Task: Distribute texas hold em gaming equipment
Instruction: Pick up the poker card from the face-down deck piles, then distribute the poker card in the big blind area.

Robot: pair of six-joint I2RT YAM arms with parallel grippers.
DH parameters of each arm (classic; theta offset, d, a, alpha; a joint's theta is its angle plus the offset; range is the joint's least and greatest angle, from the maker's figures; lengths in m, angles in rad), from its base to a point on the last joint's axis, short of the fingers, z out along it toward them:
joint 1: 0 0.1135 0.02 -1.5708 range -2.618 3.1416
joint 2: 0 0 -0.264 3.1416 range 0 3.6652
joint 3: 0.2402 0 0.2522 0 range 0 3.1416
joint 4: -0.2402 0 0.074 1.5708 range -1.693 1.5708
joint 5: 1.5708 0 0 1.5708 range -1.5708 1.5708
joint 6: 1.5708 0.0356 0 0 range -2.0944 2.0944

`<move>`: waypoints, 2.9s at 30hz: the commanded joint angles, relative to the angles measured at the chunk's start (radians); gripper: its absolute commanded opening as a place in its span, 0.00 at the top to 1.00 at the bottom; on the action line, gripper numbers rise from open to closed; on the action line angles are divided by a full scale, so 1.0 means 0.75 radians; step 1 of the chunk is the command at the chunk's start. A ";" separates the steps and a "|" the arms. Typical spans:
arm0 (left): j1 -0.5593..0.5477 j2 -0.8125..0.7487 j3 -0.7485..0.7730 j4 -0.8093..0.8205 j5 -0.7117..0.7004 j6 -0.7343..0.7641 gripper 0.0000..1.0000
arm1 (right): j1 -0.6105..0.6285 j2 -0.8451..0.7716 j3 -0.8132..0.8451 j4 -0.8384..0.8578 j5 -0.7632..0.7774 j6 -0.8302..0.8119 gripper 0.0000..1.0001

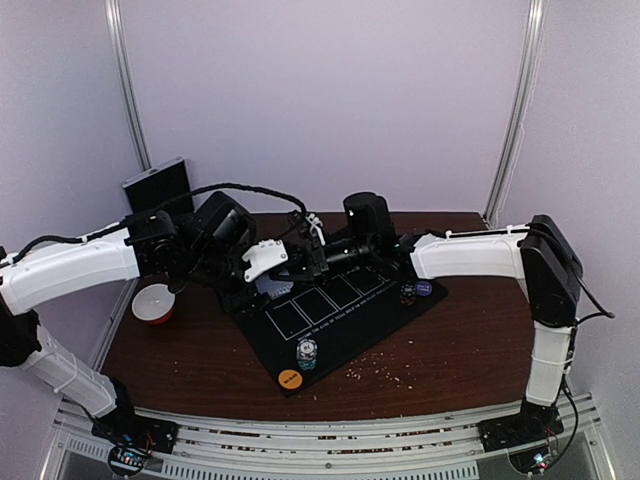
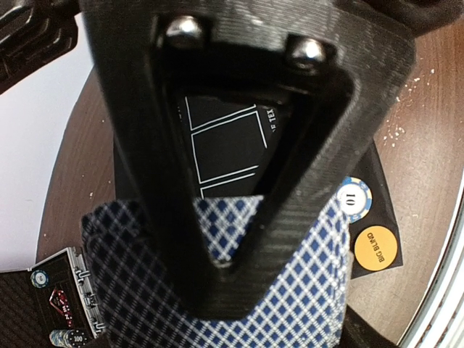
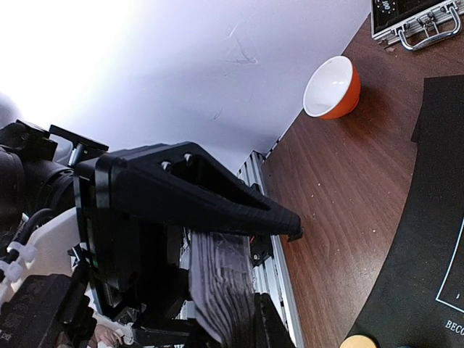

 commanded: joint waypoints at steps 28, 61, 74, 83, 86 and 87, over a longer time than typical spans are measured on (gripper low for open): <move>0.016 -0.124 -0.091 0.137 0.025 -0.045 0.46 | 0.012 -0.133 0.171 -0.659 0.320 -0.522 0.64; 0.030 -0.167 -0.197 0.174 -0.018 -0.103 0.46 | 0.008 -0.215 0.276 -0.904 0.409 -0.654 1.00; 0.047 -0.191 -0.236 0.204 -0.042 -0.134 0.46 | -0.100 -0.416 0.138 -0.903 0.406 -0.609 1.00; 0.064 -0.237 -0.273 0.204 -0.081 -0.141 0.45 | -0.183 -0.575 -0.013 -1.438 0.495 -0.971 1.00; 0.066 -0.237 -0.273 0.204 -0.090 -0.147 0.45 | -0.180 -0.597 -0.182 -1.475 0.443 -0.992 1.00; 0.067 -0.236 -0.272 0.205 -0.093 -0.149 0.45 | -0.175 -0.605 -0.242 -1.461 0.434 -0.987 1.00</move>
